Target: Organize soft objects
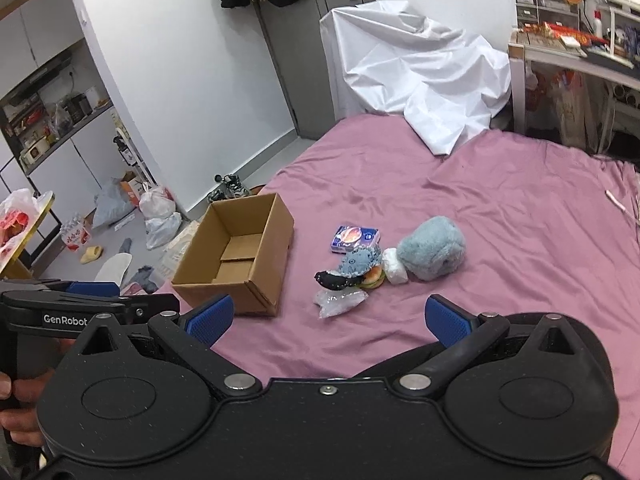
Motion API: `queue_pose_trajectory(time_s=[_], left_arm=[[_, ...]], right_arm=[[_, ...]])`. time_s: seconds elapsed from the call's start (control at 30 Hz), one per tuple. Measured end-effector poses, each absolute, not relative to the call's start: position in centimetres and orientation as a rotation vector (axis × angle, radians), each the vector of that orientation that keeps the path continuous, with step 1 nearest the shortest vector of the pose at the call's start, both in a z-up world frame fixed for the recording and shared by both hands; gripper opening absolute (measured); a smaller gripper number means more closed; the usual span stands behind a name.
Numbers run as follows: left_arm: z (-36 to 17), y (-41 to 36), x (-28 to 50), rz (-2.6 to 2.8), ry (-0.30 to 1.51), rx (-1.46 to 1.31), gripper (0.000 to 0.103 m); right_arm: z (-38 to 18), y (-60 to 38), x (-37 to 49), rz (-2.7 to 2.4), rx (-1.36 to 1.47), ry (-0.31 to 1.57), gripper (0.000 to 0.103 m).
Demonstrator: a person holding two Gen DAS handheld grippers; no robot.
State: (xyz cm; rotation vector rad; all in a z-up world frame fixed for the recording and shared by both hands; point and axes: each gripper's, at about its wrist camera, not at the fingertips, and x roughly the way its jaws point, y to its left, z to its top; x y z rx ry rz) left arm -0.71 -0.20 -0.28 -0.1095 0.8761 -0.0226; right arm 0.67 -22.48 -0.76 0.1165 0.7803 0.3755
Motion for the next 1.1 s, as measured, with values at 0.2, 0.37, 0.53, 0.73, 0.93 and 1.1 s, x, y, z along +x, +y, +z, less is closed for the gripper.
queue_pose_trajectory(time_s=[0.2, 0.37, 0.53, 0.73, 0.93, 1.1], left_arm=[[-0.4, -0.1, -0.8, -0.007, 0.854, -0.121, 0.102], [-0.5, 0.2, -0.3, -0.005, 0.842, -0.146, 0.102], [-0.8, 0.3, 0.7, 0.007, 0.847, -0.164, 0.101], [-1.4, 0.2, 1.9, 0.014, 0.856, -0.175, 0.102], [-2.4, -0.5, 3.4, 0.013, 0.878, -0.165, 0.101], [-3.3, -1.0, 4.8, 0.008, 0.894, -0.159, 0.1]], right_arm=[[-1.0, -22.4, 0.8, 0.378, 0.114, 0.792, 0.103], [-1.3, -22.4, 1.4, 0.363, 0.114, 0.805, 0.103], [-2.0, -22.8, 2.3, 0.356, 0.139, 0.82, 0.103], [-3.1, -23.2, 3.6, 0.351, 0.168, 0.841, 0.103], [-4.1, -23.7, 5.4, 0.341, 0.204, 0.871, 0.103], [-5.1, -24.2, 7.1, 0.341, 0.259, 0.878, 0.1]])
